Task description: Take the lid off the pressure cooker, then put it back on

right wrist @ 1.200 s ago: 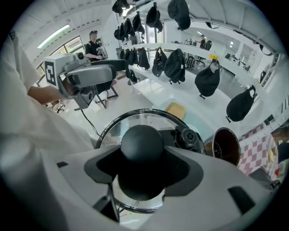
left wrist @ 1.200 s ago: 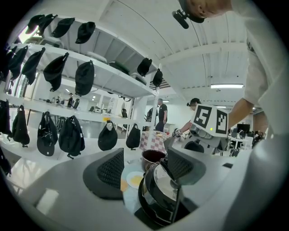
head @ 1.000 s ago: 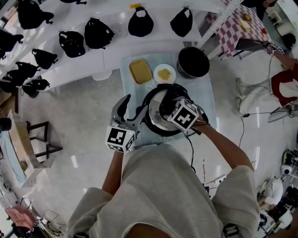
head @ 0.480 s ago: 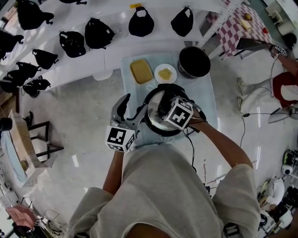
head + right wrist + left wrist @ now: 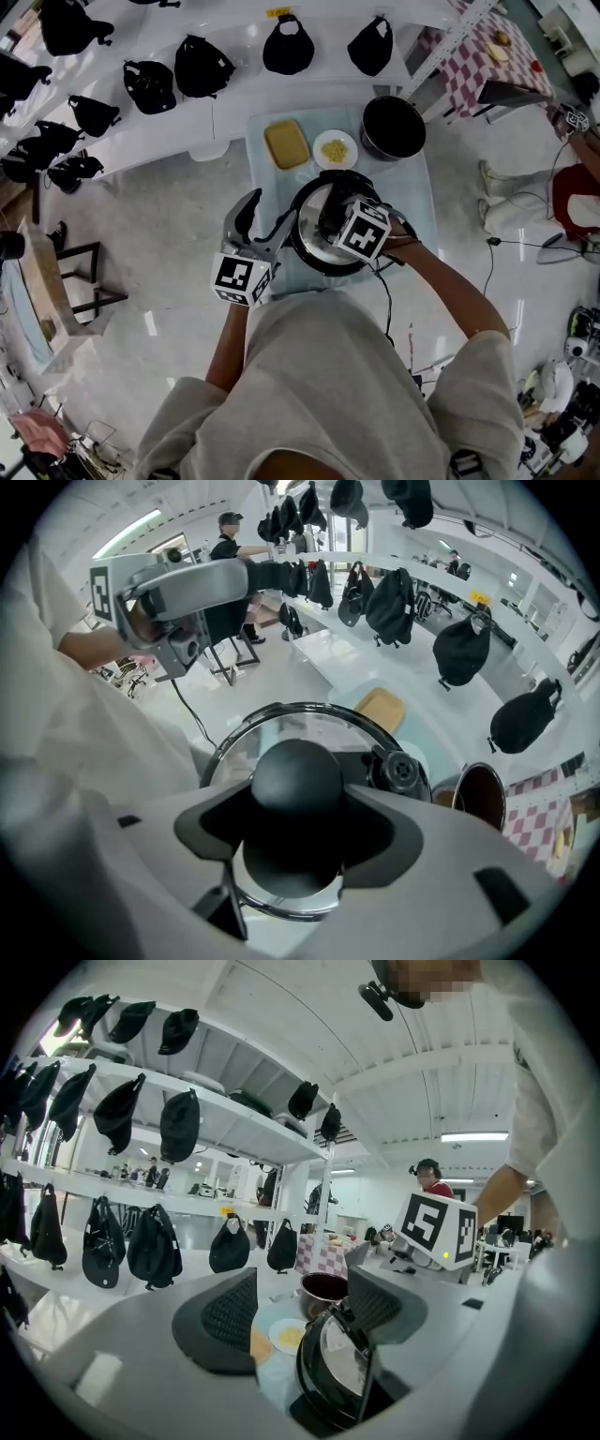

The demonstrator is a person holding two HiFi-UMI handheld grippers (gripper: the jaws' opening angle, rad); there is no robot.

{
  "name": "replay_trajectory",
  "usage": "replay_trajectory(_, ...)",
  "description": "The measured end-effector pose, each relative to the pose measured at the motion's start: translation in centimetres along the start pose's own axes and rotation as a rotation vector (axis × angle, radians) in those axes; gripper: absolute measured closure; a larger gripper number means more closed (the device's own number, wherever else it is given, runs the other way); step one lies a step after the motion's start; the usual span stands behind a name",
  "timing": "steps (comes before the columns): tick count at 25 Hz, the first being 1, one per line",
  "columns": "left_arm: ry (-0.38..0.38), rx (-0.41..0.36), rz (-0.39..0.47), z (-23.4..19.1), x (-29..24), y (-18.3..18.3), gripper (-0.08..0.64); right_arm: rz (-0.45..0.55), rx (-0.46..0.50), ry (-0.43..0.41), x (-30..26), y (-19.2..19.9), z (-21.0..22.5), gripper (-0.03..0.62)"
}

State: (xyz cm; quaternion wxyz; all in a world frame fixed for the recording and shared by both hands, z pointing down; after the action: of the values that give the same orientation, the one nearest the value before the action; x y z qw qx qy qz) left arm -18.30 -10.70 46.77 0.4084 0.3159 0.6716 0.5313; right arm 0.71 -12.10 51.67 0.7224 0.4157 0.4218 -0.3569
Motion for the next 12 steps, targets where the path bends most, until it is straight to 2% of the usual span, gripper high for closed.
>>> replay_trajectory(7, -0.011, -0.003, 0.002, -0.32, 0.32, -0.03, 0.268, -0.073, 0.117, -0.038, -0.14, -0.28, 0.19, 0.314)
replay_trajectory(12, -0.017, -0.001, 0.003, -0.61, 0.45, -0.19, 0.268, -0.133, 0.249, -0.081, -0.24, -0.71, 0.04, 0.314)
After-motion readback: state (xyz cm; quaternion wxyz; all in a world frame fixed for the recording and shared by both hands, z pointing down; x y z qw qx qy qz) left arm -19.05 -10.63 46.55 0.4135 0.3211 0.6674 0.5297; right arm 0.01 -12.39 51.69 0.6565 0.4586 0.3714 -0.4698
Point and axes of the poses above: the fingertips, and each gripper's own axes: x backward along the fingers, z to its right, y out of its underside, the point moved 9 cm from there along x, backward along the fingers, and after that the axes turned 12 degrees about -y, right-handed, at the moved point
